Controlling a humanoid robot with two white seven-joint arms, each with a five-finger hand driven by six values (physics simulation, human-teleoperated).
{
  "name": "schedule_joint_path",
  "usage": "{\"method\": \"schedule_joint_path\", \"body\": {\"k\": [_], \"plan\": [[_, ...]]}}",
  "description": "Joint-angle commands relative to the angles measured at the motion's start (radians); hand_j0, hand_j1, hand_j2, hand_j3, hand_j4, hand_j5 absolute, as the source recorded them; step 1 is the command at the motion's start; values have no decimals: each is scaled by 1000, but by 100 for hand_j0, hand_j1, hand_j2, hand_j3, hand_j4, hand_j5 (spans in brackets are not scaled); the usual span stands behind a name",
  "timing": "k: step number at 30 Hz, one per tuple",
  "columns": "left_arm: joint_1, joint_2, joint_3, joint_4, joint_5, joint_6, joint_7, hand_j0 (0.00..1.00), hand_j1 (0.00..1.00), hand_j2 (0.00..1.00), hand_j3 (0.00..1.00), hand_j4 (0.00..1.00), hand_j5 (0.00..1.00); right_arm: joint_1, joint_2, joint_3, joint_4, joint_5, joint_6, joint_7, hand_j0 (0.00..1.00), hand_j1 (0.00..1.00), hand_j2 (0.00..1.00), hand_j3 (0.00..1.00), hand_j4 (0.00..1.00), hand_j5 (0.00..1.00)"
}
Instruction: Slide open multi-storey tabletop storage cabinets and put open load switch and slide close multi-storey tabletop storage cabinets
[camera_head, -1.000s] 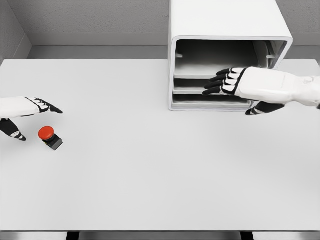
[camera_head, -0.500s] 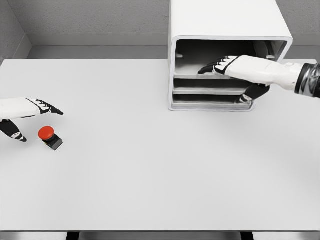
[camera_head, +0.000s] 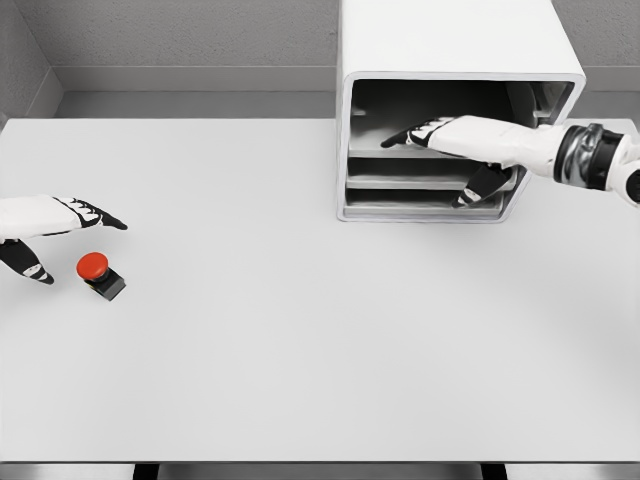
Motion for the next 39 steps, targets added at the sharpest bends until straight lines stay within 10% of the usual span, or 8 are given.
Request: {"method": "schedule_joint_path", "body": {"k": [1,25,39], "plan": [[0,1,1,0,5,2,0,100,100,100,100,100,100,0,4,4,15,-4,1,0,100,100,100,100,100,100],[2,1,1,0,5,2,0,100,100,100,100,100,100,6,44,-4,99,25,18,0,100,100,100,100,100,100],[6,-2,-61,-52,1,2,0,100,100,100,100,100,100,51,-34,-13,-39,34,6,0,100,100,100,100,100,100]]}}
